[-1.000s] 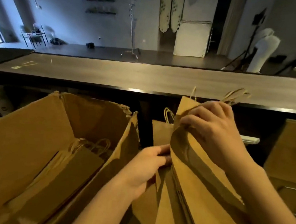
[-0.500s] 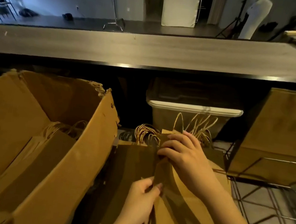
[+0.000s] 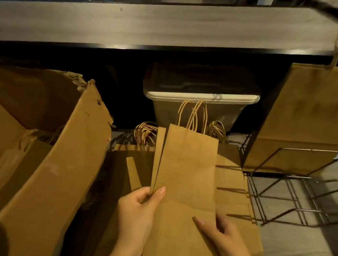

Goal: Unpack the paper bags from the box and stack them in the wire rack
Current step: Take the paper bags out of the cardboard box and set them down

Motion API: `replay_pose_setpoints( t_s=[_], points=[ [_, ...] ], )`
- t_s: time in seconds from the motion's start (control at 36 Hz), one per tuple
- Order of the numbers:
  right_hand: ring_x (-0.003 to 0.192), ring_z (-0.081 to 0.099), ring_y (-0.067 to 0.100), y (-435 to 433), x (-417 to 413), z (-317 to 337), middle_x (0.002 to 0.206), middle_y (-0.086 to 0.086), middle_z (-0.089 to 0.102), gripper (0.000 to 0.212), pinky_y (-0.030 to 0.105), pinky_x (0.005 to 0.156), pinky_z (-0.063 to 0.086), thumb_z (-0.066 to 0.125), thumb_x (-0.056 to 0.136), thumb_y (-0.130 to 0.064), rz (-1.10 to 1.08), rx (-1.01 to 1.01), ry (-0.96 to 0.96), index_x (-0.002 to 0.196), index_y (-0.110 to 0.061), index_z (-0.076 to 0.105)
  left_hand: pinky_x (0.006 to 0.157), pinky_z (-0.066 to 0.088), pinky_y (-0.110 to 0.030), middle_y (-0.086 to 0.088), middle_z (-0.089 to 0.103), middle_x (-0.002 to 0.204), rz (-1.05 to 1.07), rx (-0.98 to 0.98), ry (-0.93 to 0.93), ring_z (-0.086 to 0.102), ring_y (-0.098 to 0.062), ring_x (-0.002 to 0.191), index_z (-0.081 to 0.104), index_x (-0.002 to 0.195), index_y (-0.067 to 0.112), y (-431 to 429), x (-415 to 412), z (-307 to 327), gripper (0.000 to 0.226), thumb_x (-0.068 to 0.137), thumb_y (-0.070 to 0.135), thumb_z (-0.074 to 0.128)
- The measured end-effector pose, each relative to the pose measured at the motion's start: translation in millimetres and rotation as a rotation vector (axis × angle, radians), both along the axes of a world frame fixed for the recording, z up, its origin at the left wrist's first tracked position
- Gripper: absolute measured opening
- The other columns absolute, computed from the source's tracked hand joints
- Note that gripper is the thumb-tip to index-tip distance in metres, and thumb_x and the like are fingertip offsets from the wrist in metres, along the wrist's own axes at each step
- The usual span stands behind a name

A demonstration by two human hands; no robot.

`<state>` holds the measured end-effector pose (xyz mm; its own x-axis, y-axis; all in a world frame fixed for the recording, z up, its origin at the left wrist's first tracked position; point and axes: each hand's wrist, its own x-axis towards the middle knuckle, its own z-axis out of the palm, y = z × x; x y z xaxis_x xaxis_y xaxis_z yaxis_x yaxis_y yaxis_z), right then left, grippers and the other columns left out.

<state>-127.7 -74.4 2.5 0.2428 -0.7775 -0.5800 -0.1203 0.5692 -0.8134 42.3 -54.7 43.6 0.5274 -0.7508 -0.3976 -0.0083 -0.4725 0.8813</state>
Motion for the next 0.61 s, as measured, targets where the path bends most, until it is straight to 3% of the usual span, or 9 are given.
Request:
replay_pose_setpoints(
  t_s=[0.06, 0.11, 0.17, 0.22, 0.28, 0.33, 0.42, 0.5, 0.61],
  points=[
    [0.094, 0.068, 0.013, 11, -5, -4, 0.097, -0.001, 0.074, 0.053, 0.024, 0.080, 0.054, 0.075, 0.066, -0.027, 0.004, 0.080, -0.036, 0.115, -0.012, 0.061, 0.070, 0.058, -0.041, -0.013, 0.069, 0.070, -0.019, -0.034, -0.036, 0.067, -0.029, 0.069, 0.071, 0.074, 0.006, -2, -2, -1, 0.025, 0.077, 0.030, 0.074],
    [0.098, 0.068, 0.018, 18, -9, -6, 0.101, 0.004, 0.073, 0.055, 0.031, 0.085, 0.053, 0.074, 0.066, -0.024, -0.016, 0.145, -0.088, 0.116, -0.010, 0.059, 0.062, 0.049, -0.031, -0.021, 0.062, 0.066, -0.048, -0.064, -0.075, 0.058, -0.027, 0.061, 0.068, 0.072, 0.002, -4, -4, -2, 0.034, 0.076, 0.036, 0.073],
    [0.095, 0.069, 0.019, 19, -13, -6, 0.100, 0.007, 0.073, 0.049, 0.030, 0.080, 0.055, 0.072, 0.068, -0.022, -0.092, 0.174, -0.131, 0.114, -0.009, 0.059, 0.058, 0.042, -0.034, -0.024, 0.059, 0.065, -0.077, -0.085, -0.089, 0.053, -0.035, 0.059, 0.065, 0.068, 0.003, -5, -10, -3, 0.036, 0.080, 0.036, 0.067],
    [0.090, 0.070, 0.019, 18, -17, -4, 0.096, 0.008, 0.074, 0.034, 0.025, 0.071, 0.056, 0.066, 0.078, -0.015, -0.168, 0.136, -0.119, 0.111, -0.009, 0.059, 0.062, 0.049, -0.041, -0.019, 0.064, 0.070, -0.116, -0.095, -0.100, 0.058, -0.039, 0.068, 0.067, 0.074, 0.008, -6, -14, -2, 0.031, 0.086, 0.036, 0.060],
    [0.089, 0.070, 0.023, 14, -22, -2, 0.095, 0.012, 0.073, 0.027, 0.028, 0.071, 0.056, 0.062, 0.084, -0.008, -0.242, 0.090, -0.110, 0.112, -0.009, 0.058, 0.070, 0.054, -0.040, -0.010, 0.069, 0.075, -0.160, -0.108, -0.118, 0.065, -0.028, 0.075, 0.068, 0.078, 0.015, -7, -17, 0, 0.026, 0.091, 0.034, 0.054],
    [0.083, 0.070, 0.022, 10, -28, 2, 0.094, 0.014, 0.073, 0.024, 0.027, 0.063, 0.056, 0.059, 0.087, -0.007, -0.275, 0.059, -0.116, 0.111, -0.010, 0.058, 0.067, 0.053, -0.027, -0.001, 0.070, 0.076, -0.192, -0.121, -0.123, 0.066, -0.015, 0.075, 0.067, 0.076, 0.022, -7, -18, 4, 0.026, 0.095, 0.028, 0.050],
    [0.073, 0.069, 0.019, 3, -38, 7, 0.090, 0.010, 0.073, 0.021, 0.024, 0.054, 0.053, 0.059, 0.087, -0.012, -0.283, 0.020, -0.112, 0.107, -0.006, 0.060, 0.067, 0.047, -0.023, -0.007, 0.069, 0.077, -0.239, -0.163, -0.201, 0.063, -0.017, 0.072, 0.063, 0.072, 0.029, -9, -18, 12, 0.026, 0.095, 0.025, 0.050],
    [0.077, 0.065, 0.024, -5, -46, 9, 0.088, 0.014, 0.070, 0.024, 0.031, 0.064, 0.051, 0.059, 0.087, -0.017, -0.287, -0.002, -0.089, 0.105, -0.001, 0.061, 0.061, 0.047, -0.016, 0.005, 0.066, 0.071, -0.273, -0.203, -0.370, 0.061, -0.005, 0.066, 0.059, 0.077, 0.039, -10, -17, 17, 0.022, 0.092, 0.024, 0.054],
    [0.078, 0.065, 0.017, -15, -54, 9, 0.086, 0.006, 0.070, 0.015, 0.029, 0.066, 0.048, 0.056, 0.092, -0.017, -0.399, -0.058, 0.002, 0.101, -0.008, 0.062, 0.054, 0.045, -0.006, 0.015, 0.061, 0.064, -0.238, -0.230, -0.479, 0.058, 0.007, 0.059, 0.064, 0.097, 0.031, -8, -11, 22, 0.012, 0.090, 0.023, 0.057]
  ],
)
